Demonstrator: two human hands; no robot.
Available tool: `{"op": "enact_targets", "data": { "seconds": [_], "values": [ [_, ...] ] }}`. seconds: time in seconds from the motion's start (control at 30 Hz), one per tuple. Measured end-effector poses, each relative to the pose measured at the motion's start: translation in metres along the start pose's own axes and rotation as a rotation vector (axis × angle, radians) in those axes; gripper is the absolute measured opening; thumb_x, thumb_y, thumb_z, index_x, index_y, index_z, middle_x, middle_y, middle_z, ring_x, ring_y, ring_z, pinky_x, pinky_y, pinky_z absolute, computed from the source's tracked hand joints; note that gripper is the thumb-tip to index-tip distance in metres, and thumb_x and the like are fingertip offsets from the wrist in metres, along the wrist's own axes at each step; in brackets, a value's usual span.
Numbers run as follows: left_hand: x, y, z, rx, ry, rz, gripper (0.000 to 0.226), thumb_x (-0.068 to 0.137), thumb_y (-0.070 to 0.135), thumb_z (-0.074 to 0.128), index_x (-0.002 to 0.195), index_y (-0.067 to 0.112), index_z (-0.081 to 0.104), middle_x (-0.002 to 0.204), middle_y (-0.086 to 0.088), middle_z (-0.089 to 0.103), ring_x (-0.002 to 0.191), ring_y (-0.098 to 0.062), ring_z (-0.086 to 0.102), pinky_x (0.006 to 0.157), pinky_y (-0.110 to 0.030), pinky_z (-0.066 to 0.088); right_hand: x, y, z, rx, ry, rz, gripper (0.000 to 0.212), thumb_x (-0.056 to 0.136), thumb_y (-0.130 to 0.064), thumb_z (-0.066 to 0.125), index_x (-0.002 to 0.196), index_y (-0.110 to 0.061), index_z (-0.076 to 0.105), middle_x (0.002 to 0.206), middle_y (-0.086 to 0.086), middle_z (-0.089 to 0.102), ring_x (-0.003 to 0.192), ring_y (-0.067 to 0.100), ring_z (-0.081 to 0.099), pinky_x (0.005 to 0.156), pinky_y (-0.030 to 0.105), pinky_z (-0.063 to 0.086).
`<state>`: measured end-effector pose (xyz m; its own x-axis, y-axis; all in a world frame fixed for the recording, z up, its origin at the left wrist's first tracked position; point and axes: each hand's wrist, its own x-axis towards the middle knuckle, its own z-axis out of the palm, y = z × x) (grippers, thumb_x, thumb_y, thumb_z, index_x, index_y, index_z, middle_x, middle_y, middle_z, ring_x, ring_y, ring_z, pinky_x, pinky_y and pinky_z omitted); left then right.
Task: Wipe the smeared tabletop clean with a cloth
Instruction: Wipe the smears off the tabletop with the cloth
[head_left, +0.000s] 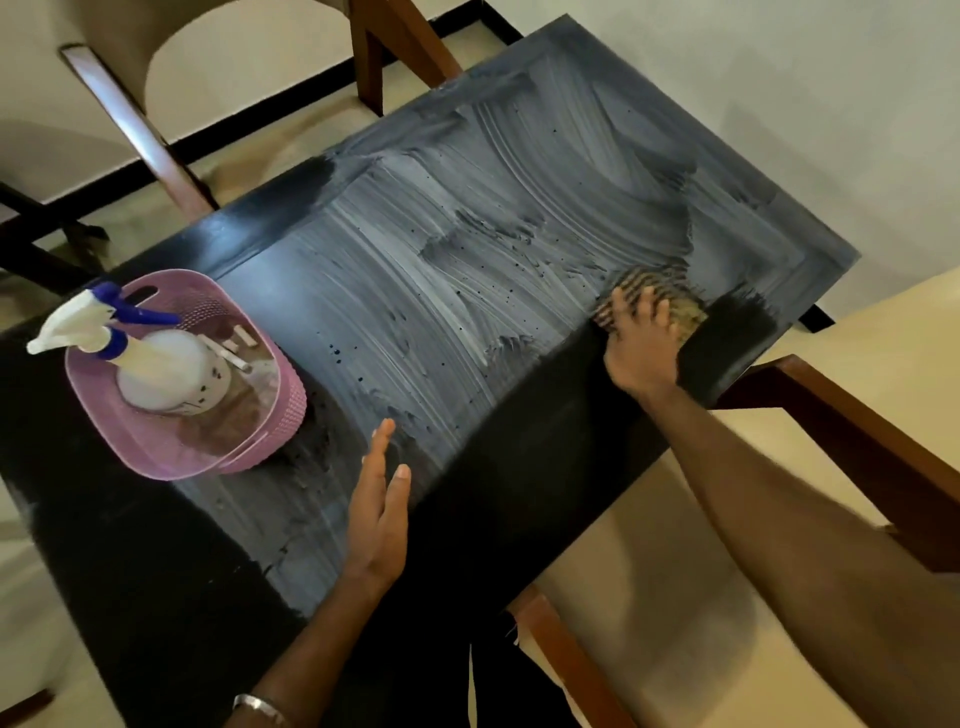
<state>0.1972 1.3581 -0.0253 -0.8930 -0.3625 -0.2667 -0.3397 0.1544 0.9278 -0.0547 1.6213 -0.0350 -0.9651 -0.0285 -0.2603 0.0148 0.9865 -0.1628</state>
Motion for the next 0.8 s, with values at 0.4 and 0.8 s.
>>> {"op": "enact_targets", "data": {
  "seconds": [0.4, 0.8],
  "values": [
    [0.003, 0.005, -0.016, -0.033, 0.073, 0.081, 0.063, 0.094, 0.045, 0.036, 0.150, 0.017, 0.033, 0.156, 0.011, 0.033, 0.143, 0.002, 0.025, 0.112, -0.008, 0.019, -0.279, -0.133, 0.113, -0.161, -0.232, -1.135, 0.051, 0.087, -0.039, 0.057, 0.137, -0.035, 0.046, 0.145, -0.004, 0.045, 0.142, 0.024, 0.034, 0.123, 0.041, 0.003],
    [-0.025, -0.007, -0.036, -0.048, 0.058, -0.044, 0.059, 0.094, 0.047, 0.033, 0.152, 0.032, 0.027, 0.155, 0.025, 0.026, 0.140, 0.011, 0.022, 0.112, -0.018, 0.018, 0.001, 0.066, -0.009, 0.073, -0.059, 0.233, 0.063, 0.103, -0.027, 0.035, 0.158, -0.030, 0.007, 0.166, 0.010, -0.004, 0.151, 0.038, -0.004, 0.122, 0.053, 0.002]
  ]
}}
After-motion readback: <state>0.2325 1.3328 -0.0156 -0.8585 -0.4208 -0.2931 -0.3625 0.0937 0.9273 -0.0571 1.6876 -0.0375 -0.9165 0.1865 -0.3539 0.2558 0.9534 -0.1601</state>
